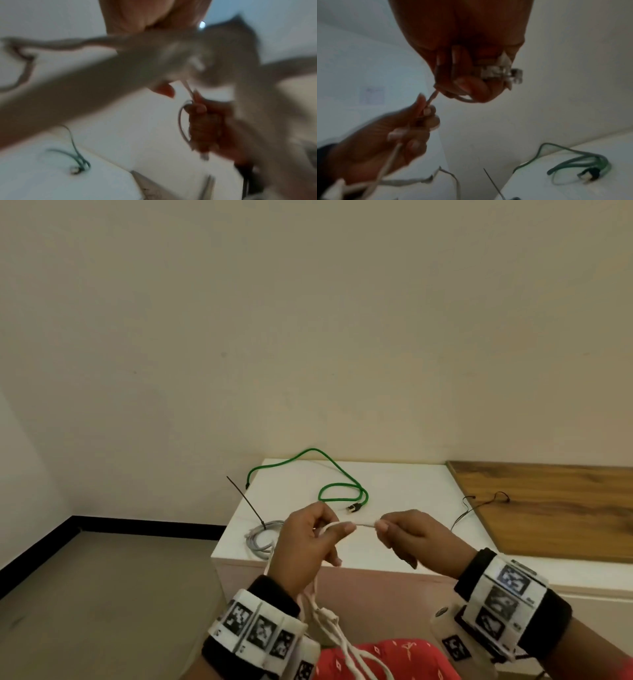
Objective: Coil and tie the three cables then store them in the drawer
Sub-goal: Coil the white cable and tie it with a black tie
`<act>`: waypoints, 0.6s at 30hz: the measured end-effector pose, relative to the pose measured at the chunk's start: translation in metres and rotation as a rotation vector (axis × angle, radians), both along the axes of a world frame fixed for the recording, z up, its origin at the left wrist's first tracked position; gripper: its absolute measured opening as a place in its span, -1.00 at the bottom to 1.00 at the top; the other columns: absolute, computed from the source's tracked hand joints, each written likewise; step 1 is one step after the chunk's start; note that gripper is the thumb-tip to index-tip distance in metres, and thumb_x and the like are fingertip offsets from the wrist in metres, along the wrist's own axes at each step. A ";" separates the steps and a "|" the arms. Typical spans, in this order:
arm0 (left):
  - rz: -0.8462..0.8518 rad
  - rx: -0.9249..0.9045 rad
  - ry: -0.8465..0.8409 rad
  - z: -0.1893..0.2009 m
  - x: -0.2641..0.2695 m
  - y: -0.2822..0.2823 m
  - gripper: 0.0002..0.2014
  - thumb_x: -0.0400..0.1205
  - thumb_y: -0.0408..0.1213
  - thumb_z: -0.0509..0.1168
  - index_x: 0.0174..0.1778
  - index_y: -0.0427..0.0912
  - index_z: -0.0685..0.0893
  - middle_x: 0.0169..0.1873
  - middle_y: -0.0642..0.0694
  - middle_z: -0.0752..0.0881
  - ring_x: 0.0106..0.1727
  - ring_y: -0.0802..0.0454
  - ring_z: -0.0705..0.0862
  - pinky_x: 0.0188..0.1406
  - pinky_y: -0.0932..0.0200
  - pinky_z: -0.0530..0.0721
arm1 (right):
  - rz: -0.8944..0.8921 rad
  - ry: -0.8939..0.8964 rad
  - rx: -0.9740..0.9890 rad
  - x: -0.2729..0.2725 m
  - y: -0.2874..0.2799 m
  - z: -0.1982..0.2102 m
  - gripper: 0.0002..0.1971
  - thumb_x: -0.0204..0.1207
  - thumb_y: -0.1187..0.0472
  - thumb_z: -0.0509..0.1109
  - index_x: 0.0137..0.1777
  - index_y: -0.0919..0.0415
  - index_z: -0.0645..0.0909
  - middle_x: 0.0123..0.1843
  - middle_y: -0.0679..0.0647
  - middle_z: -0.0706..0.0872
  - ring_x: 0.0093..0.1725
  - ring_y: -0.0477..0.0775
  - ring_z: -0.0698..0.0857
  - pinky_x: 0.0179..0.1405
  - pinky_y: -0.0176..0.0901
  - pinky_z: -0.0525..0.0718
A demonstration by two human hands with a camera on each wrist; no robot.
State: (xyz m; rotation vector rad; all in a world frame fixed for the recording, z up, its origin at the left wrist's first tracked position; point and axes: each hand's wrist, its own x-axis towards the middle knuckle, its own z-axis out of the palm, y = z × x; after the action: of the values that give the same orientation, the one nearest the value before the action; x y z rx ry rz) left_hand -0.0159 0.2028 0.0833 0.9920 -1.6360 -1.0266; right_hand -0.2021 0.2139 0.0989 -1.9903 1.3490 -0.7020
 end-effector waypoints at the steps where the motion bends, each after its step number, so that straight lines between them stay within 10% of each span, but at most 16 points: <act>1: -0.089 0.137 0.121 0.002 0.001 0.000 -0.80 0.54 -0.34 0.34 -0.36 -0.23 0.48 -0.73 0.05 0.44 -0.77 0.17 0.38 -0.66 0.23 0.57 | -0.007 -0.159 0.116 -0.003 0.001 0.002 -0.59 0.63 0.08 0.15 -0.49 0.12 0.39 -0.62 -0.05 0.33 -0.68 -0.16 0.30 -0.62 -0.32 0.37; 5: -0.208 0.235 0.247 0.001 0.005 0.001 -0.85 0.52 -0.24 0.27 -0.32 -0.21 0.52 -0.76 0.10 0.30 -0.75 0.22 0.17 -0.73 0.42 0.21 | 0.018 -0.697 0.490 -0.005 0.002 0.009 -0.59 0.46 0.01 0.27 -0.58 0.13 0.36 -0.72 -0.11 0.21 -0.73 -0.14 0.11 -0.72 -0.46 0.19; 11: -0.251 0.138 0.114 -0.022 0.010 -0.006 -0.68 0.60 -0.15 0.13 -0.42 -0.21 0.57 -0.73 0.14 0.38 -0.70 0.25 0.30 -0.68 0.41 0.29 | 0.153 -1.290 0.672 -0.014 -0.001 0.026 -0.69 0.00 0.22 0.62 -0.54 0.15 0.48 -0.69 -0.13 0.09 -0.68 -0.09 0.02 -0.85 -0.34 0.35; 15: -0.251 0.202 0.112 -0.033 0.004 -0.004 -0.74 0.55 -0.11 0.14 -0.39 -0.11 0.58 -0.74 0.09 0.40 -0.67 0.14 0.55 -0.48 0.23 0.44 | 0.333 -1.635 0.622 -0.012 -0.008 0.022 -0.93 0.34 0.36 0.41 -0.34 0.30 0.62 -0.63 -0.03 0.30 -0.63 -0.04 0.29 -0.48 -0.21 0.62; 18: -0.210 0.059 -0.108 -0.038 -0.002 0.003 -0.84 0.58 -0.11 0.11 -0.25 -0.01 0.54 -0.71 0.11 0.34 -0.65 0.24 0.34 -0.56 0.34 0.35 | 0.334 -1.716 0.489 -0.012 -0.009 0.024 -0.74 0.59 0.33 0.14 -0.16 0.35 0.66 -0.45 0.08 0.59 -0.43 0.02 0.57 -0.09 -0.11 0.68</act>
State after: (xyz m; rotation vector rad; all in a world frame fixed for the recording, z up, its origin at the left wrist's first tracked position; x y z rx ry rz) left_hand -0.0181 0.2056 0.0450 0.9425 -1.8374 -1.1843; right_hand -0.2142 0.2048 0.1231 -0.5936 0.0618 -1.2398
